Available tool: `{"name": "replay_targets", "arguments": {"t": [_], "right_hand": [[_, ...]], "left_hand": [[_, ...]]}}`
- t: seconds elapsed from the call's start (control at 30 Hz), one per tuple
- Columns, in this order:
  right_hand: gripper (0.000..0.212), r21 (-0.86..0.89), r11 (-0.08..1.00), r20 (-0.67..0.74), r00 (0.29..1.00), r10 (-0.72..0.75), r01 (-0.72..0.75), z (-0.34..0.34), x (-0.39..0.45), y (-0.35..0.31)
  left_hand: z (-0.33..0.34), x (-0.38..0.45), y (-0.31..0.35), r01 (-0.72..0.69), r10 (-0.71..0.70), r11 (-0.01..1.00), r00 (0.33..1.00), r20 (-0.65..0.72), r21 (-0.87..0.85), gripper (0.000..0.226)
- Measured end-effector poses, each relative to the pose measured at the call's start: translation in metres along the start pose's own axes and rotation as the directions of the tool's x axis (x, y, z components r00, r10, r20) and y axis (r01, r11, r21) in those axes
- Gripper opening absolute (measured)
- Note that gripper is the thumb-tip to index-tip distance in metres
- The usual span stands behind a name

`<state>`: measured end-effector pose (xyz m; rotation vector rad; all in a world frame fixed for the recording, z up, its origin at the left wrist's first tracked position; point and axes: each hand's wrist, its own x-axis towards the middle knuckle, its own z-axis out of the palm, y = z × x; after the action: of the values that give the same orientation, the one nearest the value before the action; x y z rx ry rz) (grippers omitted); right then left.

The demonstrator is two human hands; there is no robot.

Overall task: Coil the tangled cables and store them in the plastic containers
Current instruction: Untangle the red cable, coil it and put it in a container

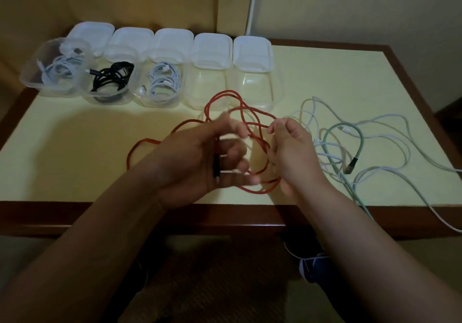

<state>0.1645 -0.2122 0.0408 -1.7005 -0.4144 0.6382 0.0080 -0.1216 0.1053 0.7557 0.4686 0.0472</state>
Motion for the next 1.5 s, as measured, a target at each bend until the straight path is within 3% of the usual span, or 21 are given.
{"name": "replay_targets", "arguments": {"t": [0.1,0.17,0.2,0.3,0.37,0.43,0.57,0.67,0.77,0.83,0.87,0.93,1.03,1.17,1.3,1.37,1.43,1.5], "right_hand": [[0.035,-0.004,1.000,-0.044,0.999,0.003,-0.003,-0.009,0.002,-0.007],[0.035,-0.094,0.996,0.067,0.998,-0.001,0.007,-0.008,0.000,-0.006],[0.032,-0.148,0.989,0.189,0.982,0.017,0.011,-0.005,-0.005,-0.003],[0.027,-0.267,0.954,0.576,0.816,0.044,0.137,0.003,-0.025,0.000],[0.032,-0.315,0.910,0.692,0.721,0.026,0.269,0.003,-0.040,-0.006],[0.033,-0.335,0.865,0.730,0.683,-0.012,0.373,0.001,-0.053,-0.016],[0.035,-0.340,0.807,0.682,0.718,-0.143,0.483,-0.006,-0.066,-0.034],[0.037,-0.306,0.806,0.616,0.751,-0.238,0.506,-0.011,-0.068,-0.044],[0.029,-0.237,0.784,0.593,0.724,-0.352,0.574,-0.019,-0.071,-0.050],[0.026,-0.210,0.748,0.561,0.704,-0.435,0.630,-0.025,-0.068,-0.051],[0.025,-0.215,0.715,0.544,0.690,-0.478,0.665,-0.027,-0.066,-0.052],[0.022,-0.227,0.670,0.501,0.675,-0.542,0.707,-0.030,-0.063,-0.053],[0.018,-0.157,0.743,0.429,0.723,-0.542,0.650,-0.030,-0.057,-0.047],[0.017,-0.069,0.878,0.318,0.845,-0.431,0.474,-0.024,-0.039,-0.034],[0.021,-0.069,0.942,0.243,0.922,-0.302,0.328,-0.019,-0.027,-0.022],[0.021,-0.083,0.946,0.224,0.931,-0.287,0.312,-0.016,-0.022,-0.017],[0.023,-0.028,0.953,0.259,0.923,-0.285,0.302,-0.013,-0.021,-0.016],[0.028,0.030,0.965,0.315,0.914,-0.258,0.262,-0.010,-0.025,-0.017]], "left_hand": [[-0.009,-0.001,-0.002,0.215,-0.231,0.963,0.969,0.083,0.161,0.037],[-0.011,-0.003,-0.003,0.305,-0.319,0.948,0.920,0.229,0.094,0.039],[-0.009,-0.004,-0.002,0.313,-0.303,0.949,0.898,0.320,0.021,0.039],[0.000,-0.008,0.006,0.180,-0.049,0.954,0.883,0.467,-0.240,0.037],[0.000,-0.009,0.013,0.002,0.153,0.936,0.898,0.413,-0.351,0.030],[-0.007,-0.008,0.020,-0.161,0.277,0.919,0.913,0.300,-0.359,0.023],[-0.025,0.000,0.023,-0.428,0.434,0.896,0.900,0.035,-0.118,0.017],[-0.028,0.011,0.014,-0.518,0.520,0.851,0.854,0.002,0.080,0.024],[-0.030,0.020,0.001,-0.487,0.560,0.715,0.828,0.007,0.502,0.029],[-0.030,0.022,-0.005,-0.389,0.506,0.597,0.861,0.047,0.701,0.023],[-0.030,0.021,-0.008,-0.354,0.442,0.606,0.894,0.068,0.712,0.021],[-0.022,0.018,-0.011,-0.304,0.280,0.720,0.950,0.140,0.623,0.029],[-0.004,0.016,-0.016,-0.104,-0.001,0.924,0.962,0.274,0.369,0.053],[0.001,0.020,-0.019,-0.073,0.016,0.983,0.949,0.316,0.167,0.036],[-0.001,0.026,-0.018,-0.015,0.019,0.999,0.997,0.073,-0.052,0.026],[-0.001,0.026,-0.017,-0.017,0.017,1.000,1.000,-0.007,0.002,0.021],[-0.002,0.023,-0.016,0.039,-0.045,0.992,0.998,0.043,0.119,0.023],[-0.005,0.021,-0.011,0.123,-0.140,0.985,0.981,0.138,0.124,0.029]]}}
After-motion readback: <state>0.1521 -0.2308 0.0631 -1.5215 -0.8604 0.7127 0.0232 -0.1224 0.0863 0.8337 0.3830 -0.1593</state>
